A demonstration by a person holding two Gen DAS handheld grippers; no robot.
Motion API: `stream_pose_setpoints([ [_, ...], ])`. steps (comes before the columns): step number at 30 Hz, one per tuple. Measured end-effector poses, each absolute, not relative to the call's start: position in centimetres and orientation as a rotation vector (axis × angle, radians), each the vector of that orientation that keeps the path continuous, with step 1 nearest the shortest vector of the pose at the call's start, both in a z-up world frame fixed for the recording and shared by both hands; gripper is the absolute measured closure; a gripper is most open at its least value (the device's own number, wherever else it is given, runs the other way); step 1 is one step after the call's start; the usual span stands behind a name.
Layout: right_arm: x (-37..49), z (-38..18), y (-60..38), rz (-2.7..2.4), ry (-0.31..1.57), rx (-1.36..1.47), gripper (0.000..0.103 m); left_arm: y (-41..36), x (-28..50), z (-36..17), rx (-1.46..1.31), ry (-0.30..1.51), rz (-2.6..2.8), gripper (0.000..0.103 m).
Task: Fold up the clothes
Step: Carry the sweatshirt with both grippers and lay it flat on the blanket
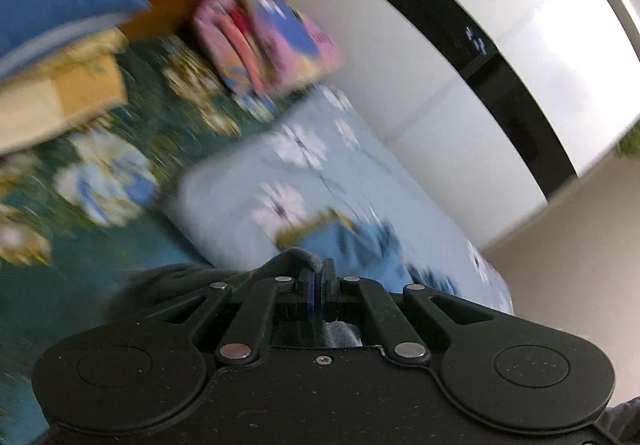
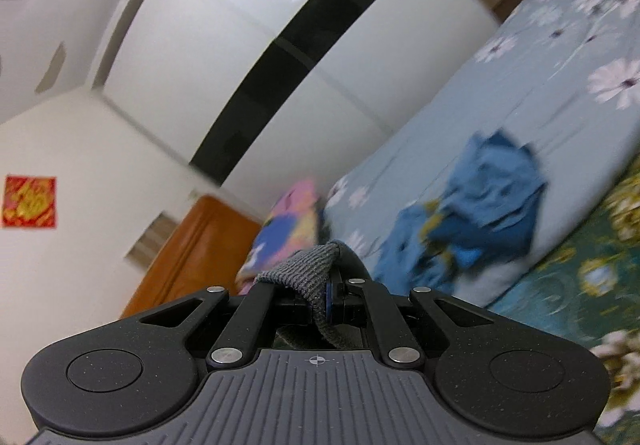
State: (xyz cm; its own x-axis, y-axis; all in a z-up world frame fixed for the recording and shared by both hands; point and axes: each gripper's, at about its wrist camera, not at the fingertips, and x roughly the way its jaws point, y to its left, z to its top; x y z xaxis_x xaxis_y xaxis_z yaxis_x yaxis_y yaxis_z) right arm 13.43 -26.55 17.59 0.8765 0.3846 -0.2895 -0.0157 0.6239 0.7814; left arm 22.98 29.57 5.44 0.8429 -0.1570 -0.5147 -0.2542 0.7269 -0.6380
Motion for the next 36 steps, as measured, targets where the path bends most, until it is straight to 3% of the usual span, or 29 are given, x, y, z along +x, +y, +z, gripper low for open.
stream_pose_setpoints([
  [5,16.5,18.3,-22.3,0.331,0.453,0.851,0.099,35.0,19.7,8.8,-0.719,0.462,0.119,0.103],
  [8,17.6,16.4,-21.9,0.283,0.503,0.877,0.099,36.5,18.1,8.5,-0.735,0.481,0.156,0.103],
  [18,17.5,4.7,-23.5,-0.006,0.817,0.875,0.099,33.8,15.6,-4.5,-0.733,0.908,0.308,0.103],
  [22,17.4,0.5,-25.0,-0.090,0.929,0.861,0.099,32.0,13.8,-6.8,-0.722,1.001,0.358,0.103],
  [36,24.5,-5.3,-33.9,-0.189,0.959,0.841,0.099,24.6,11.0,-12.2,-0.703,1.236,0.425,0.102],
])
